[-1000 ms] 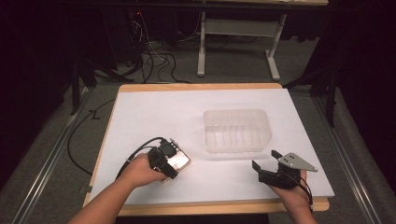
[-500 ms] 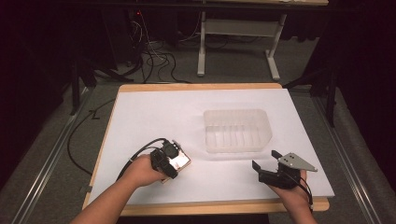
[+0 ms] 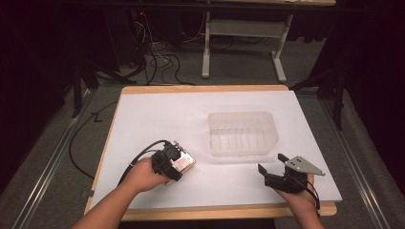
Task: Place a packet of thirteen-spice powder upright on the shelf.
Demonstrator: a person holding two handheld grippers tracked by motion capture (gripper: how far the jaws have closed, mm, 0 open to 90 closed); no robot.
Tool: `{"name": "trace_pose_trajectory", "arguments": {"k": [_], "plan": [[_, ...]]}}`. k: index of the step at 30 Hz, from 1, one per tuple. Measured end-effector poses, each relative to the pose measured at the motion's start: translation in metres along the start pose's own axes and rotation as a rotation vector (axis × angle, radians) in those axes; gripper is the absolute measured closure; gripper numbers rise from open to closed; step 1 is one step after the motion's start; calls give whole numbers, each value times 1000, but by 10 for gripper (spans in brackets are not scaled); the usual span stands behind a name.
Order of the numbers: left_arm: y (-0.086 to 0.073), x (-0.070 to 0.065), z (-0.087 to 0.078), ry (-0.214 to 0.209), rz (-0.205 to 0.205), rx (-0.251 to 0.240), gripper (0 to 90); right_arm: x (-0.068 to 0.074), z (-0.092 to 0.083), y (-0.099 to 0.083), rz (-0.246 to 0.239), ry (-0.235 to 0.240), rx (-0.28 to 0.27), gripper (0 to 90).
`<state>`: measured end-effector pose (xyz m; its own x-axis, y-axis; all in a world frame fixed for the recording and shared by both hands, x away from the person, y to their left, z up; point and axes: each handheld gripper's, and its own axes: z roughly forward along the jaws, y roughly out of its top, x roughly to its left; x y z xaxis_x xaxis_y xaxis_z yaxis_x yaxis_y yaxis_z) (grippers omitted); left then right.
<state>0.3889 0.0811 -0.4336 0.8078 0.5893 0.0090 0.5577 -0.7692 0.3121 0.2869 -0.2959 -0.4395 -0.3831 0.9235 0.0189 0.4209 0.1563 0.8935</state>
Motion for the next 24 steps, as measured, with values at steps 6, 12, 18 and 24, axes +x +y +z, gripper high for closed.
{"name": "trace_pose_trajectory", "arguments": {"k": [6, 12, 18, 24], "plan": [[-6, -2, -5, -18, -15, -67, 325, 0, 0, 0, 0, 0, 0, 152], [-10, -5, -9, -24, -29, -127, 325, 1, 0, 0, -3, 1, 1, 152], [-14, -8, -14, -18, -33, -194, 325, 1, 0, 0, 1, -1, -1, 152], [-19, -8, -18, -29, -71, -275, 325, 1, 0, 0, 1, -1, -1, 152]]}}
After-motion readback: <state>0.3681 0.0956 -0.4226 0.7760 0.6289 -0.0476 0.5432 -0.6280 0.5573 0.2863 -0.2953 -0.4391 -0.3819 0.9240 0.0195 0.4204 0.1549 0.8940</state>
